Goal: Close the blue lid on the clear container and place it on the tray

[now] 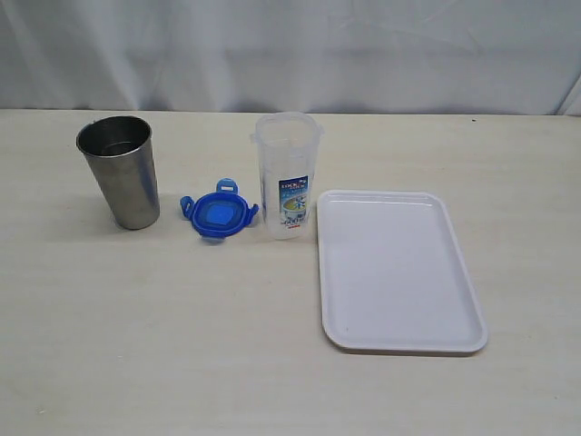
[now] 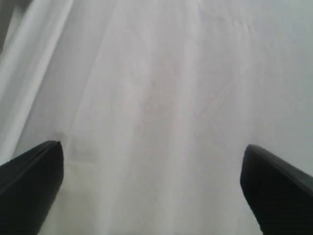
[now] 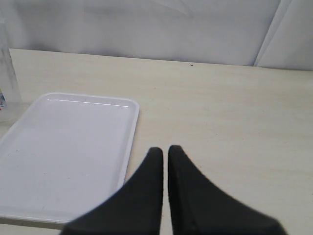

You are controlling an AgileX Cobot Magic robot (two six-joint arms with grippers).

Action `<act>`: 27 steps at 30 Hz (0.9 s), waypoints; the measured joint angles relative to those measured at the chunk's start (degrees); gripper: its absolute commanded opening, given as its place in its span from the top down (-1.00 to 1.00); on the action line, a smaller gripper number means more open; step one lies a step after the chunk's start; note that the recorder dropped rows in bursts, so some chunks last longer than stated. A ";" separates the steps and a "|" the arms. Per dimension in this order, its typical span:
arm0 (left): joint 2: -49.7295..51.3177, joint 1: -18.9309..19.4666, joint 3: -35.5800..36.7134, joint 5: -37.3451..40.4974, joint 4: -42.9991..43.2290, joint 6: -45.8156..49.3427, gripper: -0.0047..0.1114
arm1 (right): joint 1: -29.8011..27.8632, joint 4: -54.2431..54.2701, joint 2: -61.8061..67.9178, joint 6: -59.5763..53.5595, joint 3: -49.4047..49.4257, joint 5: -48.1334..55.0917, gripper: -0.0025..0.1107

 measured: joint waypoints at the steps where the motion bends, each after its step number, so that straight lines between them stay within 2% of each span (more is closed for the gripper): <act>1: 2.71 0.00 -0.10 -1.01 1.47 -0.79 -0.66 | 0.00 0.00 0.00 0.00 0.00 0.00 0.88; 5: 13.18 0.00 -0.23 -4.88 7.01 -1.90 -0.66 | 0.00 0.00 0.00 0.00 0.00 0.00 0.88; 10: 27.56 0.00 -0.23 -14.41 11.48 -2.03 -0.66 | 0.00 0.00 0.00 0.00 0.00 0.00 0.88; 23: 59.55 0.00 -2.00 -31.36 12.36 10.64 -0.66 | 0.00 0.00 0.00 0.00 0.00 0.00 0.88; 27: 67.89 0.00 -3.94 -32.90 12.79 13.47 -0.66 | 0.00 0.00 0.00 0.00 0.00 0.00 0.88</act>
